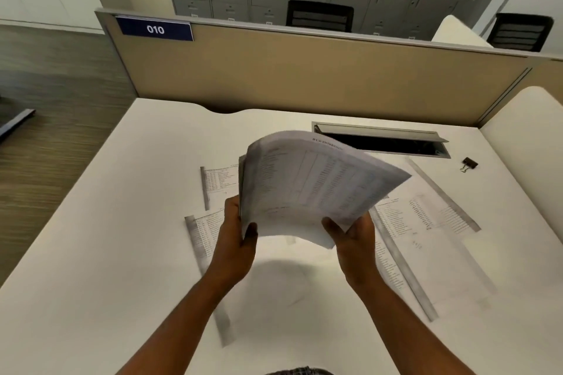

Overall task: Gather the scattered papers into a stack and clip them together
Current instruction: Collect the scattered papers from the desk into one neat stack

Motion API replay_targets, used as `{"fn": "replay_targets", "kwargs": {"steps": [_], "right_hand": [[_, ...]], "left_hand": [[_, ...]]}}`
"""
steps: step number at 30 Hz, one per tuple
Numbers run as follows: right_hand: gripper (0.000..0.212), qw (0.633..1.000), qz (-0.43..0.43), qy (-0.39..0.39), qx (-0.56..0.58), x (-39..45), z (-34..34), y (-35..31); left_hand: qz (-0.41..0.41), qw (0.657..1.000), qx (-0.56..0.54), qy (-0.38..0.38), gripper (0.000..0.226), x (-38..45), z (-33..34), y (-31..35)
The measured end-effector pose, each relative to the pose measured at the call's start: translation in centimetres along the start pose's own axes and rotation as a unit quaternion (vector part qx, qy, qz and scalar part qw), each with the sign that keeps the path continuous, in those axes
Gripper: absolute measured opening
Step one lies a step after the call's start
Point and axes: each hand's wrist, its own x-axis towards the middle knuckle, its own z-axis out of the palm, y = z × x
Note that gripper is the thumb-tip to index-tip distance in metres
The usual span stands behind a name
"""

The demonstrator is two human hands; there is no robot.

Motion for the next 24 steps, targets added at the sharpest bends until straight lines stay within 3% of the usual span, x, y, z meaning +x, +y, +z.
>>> {"fn": "replay_targets", "kwargs": {"steps": [3, 7, 14, 18, 20, 22, 24], "right_hand": [[0.063, 0.999, -0.038, -0.007, -0.011, -0.3, 0.1, -0.7], [0.06, 0.998, -0.024, 0.012, -0.057, -0.4, 0.4, -0.5], [0.027, 0.995, 0.019, 0.013, -0.1, 0.4, 0.8, 0.9], [0.021, 0.995, 0.07, 0.073, 0.004, 0.9, 0.3, 1.3], [0.03, 0.986, 0.105, 0.079, 0.099, 1.0, 0.1, 1.5], [0.053, 0.969, 0.144, 0.058, 0.19, 1.0, 0.0, 2.1], [0.065, 0.944, 0.182, 0.046, 0.27, 0.8, 0.2, 2.7]], "left_hand": [[0.038, 0.998, -0.008, 0.055, 0.057, 0.4, -0.3, 1.2], [0.056, 0.996, -0.002, 0.069, 0.038, 0.7, 0.1, 1.6], [0.003, 0.999, 0.005, 0.046, 0.048, 0.9, 0.8, -0.1], [-0.106, 0.988, -0.035, 0.111, 0.069, 0.4, 1.0, -2.3], [-0.191, 0.967, -0.09, 0.146, 0.081, -0.1, 0.8, -2.9], [-0.228, 0.956, -0.149, 0.11, 0.076, -0.6, 0.3, -3.2], [-0.237, 0.943, -0.231, 0.031, 0.052, -0.5, 0.2, -3.4]]}}
